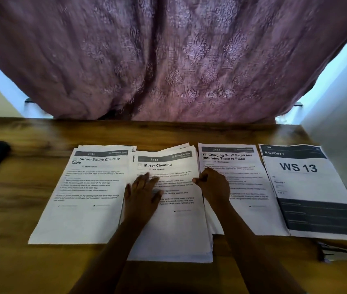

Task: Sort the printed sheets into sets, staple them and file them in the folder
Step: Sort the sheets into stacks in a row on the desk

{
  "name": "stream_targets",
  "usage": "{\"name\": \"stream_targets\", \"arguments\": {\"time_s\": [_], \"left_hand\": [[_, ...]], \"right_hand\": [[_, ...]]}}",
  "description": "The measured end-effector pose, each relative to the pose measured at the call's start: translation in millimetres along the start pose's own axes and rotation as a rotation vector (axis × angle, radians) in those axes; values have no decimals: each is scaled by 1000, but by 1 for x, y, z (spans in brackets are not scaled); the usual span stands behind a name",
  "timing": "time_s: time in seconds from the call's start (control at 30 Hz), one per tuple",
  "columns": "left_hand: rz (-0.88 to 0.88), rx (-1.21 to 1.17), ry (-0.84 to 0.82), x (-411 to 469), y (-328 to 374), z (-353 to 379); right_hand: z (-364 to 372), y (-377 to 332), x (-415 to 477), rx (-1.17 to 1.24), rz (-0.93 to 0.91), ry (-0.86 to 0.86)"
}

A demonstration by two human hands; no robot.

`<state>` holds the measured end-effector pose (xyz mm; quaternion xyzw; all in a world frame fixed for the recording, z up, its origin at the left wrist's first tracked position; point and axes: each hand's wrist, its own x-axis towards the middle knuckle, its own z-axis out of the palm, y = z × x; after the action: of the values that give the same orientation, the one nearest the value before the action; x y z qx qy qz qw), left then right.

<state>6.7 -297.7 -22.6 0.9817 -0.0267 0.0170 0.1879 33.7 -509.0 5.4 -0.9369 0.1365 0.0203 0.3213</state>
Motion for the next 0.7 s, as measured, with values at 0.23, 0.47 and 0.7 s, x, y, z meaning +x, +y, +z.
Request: {"name": "stream_targets", "arguments": {"time_s": [0.23, 0.47, 0.7], "left_hand": [[-12, -69, -95, 3, -2, -6], [-31, -620, 29, 8, -18, -21], [-306, -952, 291, -1, -63, -80]], "right_hand": [[-7, -4, -3, -140, -24, 29], [-33, -13, -11, 229, -186, 235], [-10, -75, -5, 499, -165, 134]]}}
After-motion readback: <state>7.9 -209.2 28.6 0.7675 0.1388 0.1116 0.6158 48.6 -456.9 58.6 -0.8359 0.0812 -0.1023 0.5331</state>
